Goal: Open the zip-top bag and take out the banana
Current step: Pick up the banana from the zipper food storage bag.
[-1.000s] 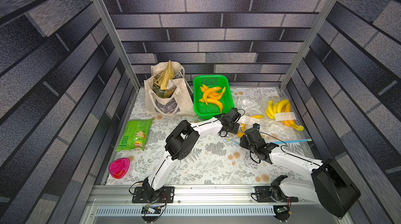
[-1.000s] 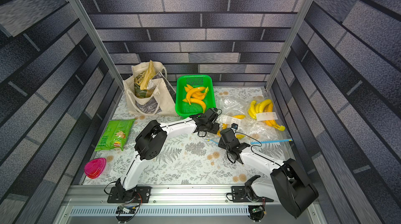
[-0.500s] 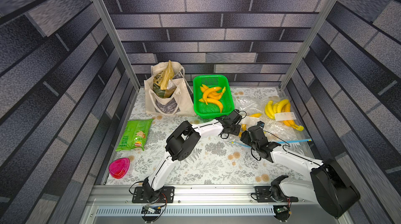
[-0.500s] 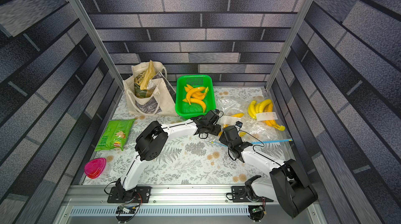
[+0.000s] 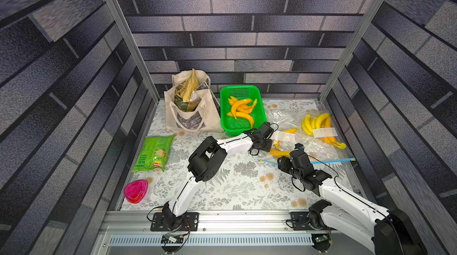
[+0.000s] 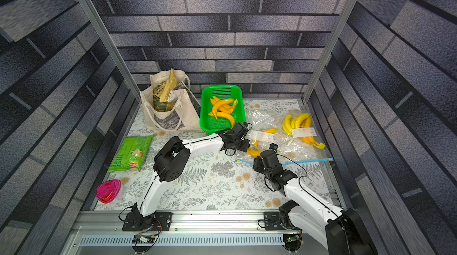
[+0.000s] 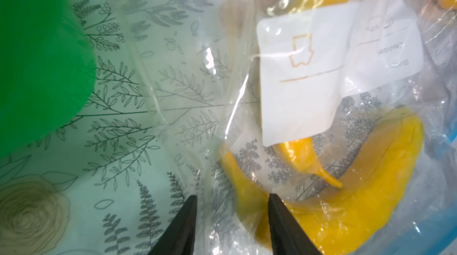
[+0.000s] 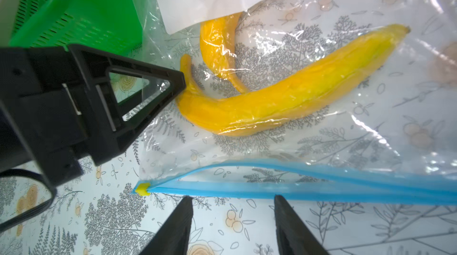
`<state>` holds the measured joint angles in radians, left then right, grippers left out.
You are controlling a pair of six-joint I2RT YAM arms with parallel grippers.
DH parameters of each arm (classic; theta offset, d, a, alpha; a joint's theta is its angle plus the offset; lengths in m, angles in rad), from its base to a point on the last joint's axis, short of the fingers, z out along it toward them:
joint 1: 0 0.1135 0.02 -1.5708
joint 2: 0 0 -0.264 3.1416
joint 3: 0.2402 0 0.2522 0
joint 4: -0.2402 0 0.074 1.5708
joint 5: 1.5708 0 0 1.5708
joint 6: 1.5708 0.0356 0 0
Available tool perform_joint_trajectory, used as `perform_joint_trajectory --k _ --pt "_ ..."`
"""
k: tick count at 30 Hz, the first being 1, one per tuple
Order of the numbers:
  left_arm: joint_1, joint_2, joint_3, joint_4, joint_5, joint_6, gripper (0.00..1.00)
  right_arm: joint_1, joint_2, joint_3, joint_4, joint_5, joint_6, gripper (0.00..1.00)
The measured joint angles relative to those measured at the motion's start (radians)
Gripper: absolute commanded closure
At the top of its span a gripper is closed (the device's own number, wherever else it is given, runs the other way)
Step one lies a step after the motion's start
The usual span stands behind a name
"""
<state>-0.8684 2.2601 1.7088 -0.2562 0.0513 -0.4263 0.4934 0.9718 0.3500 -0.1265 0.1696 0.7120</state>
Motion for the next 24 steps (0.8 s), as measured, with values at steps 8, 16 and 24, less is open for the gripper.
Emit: perform_joint_trajectory --k 8,16,24 --pt "-0.001 0.000 0.013 -0.026 -0.002 0.000 0.51 0.000 0.242 0.016 0.153 0.029 -0.014 0.45" --pt "-0.004 0.019 0.055 -0.051 -0.001 0.000 0.53 0.004 0.329 0.026 0.292 0.097 -0.009 0.37" --pt "-0.016 0.041 0.063 -0.040 0.002 0.000 0.56 0.004 0.275 0.051 0.235 0.175 -0.014 0.36"
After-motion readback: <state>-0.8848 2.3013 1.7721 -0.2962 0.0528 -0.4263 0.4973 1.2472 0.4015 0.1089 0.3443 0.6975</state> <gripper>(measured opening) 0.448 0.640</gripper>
